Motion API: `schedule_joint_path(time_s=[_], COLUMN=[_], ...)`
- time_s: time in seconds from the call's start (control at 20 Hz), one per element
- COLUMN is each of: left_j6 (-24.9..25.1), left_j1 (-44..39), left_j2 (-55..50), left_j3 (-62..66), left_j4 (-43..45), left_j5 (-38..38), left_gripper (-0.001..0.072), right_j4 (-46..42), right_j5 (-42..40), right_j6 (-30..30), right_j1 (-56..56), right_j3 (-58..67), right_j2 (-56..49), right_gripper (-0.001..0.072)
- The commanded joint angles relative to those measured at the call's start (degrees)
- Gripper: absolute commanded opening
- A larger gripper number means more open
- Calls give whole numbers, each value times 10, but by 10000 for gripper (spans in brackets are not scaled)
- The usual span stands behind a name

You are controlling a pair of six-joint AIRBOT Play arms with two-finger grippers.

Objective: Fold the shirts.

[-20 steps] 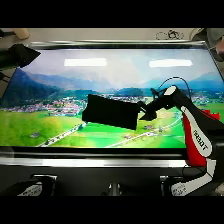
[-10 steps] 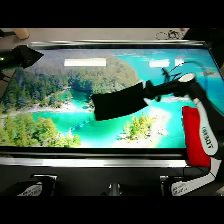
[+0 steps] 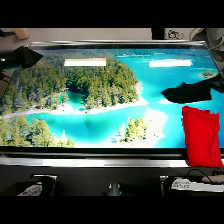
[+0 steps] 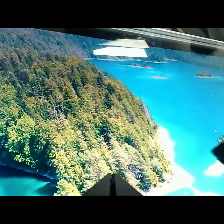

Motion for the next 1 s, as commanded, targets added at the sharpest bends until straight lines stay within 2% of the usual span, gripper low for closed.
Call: schedule_joint_path(time_s=[0.0,0.25,0.3,0.45,0.65,0.75,0.95], left_j6=[12,16,23,27,27,27,27], left_j1=[0,0,0,0,0,0,-2], left_j2=[0,0,0,0,0,0,0], left_j3=[0,0,0,0,0,0,0], left_j4=[0,0,0,0,0,0,0], left_j5=[0,0,0,0,0,0,-1], left_gripper=[28,28,28,28,28,28,28], right_j4=[-6,-23,-48,-205,-386,-406,-420], right_j5=[53,135,151,225,228,218,109], right_j6=[39,50,51,57,48,40,26], right_j1=[-90,-145,-149,-147,-147,-147,-147], right_j3=[6,6,6,-2,-137,-233,-346], right_j2=[33,85,92,98,130,135,135], right_gripper=[18,18,18,18,18,18,18])
